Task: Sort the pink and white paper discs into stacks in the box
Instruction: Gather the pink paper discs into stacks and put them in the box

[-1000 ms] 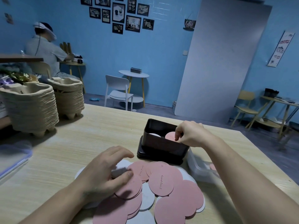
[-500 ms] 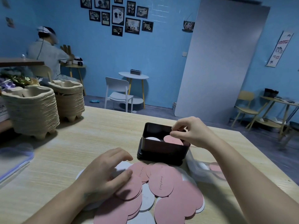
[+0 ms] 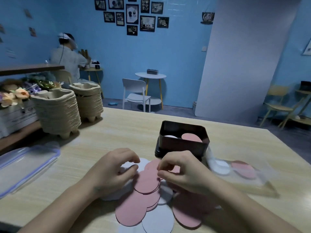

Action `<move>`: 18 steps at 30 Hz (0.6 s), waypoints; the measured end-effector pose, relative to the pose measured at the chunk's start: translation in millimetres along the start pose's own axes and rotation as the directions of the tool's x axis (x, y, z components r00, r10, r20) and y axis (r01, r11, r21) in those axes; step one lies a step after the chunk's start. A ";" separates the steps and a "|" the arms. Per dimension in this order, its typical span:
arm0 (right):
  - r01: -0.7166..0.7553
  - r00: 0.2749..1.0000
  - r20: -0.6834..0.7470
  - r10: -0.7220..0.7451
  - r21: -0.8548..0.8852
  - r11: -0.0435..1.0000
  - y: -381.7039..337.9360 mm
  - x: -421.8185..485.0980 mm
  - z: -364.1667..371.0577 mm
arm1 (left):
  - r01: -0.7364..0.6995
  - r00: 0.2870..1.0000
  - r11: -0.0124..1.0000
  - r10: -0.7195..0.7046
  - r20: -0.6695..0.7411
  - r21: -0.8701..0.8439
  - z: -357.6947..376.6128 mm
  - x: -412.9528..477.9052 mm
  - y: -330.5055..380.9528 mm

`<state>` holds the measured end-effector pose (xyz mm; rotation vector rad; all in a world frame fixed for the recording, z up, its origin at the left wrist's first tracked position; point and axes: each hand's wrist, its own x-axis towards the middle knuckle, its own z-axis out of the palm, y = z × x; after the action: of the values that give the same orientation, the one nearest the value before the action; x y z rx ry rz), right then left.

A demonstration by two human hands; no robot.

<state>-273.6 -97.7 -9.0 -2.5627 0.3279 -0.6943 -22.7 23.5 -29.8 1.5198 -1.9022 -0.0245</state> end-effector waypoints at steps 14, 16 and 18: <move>0.057 0.998 0.005 -0.057 -0.066 0.996 7.3 -6.7 25.0 | -0.007 0.991 1.000 0.006 0.133 0.005 5.8 -12.1 11.5; 0.040 0.999 0.006 -0.039 -0.064 0.997 7.2 -6.5 25.2 | -0.004 0.993 1.000 0.005 0.115 -0.012 4.4 -13.3 11.6; 0.021 1.000 0.000 -0.021 -0.074 0.997 7.5 -7.4 25.5 | -0.004 0.995 1.000 0.005 0.099 -0.012 3.6 -14.5 11.3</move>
<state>-267.3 -92.3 -35.3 -2.6393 0.3330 -0.7036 -33.1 38.2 -35.1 1.5317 -1.9795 -0.1110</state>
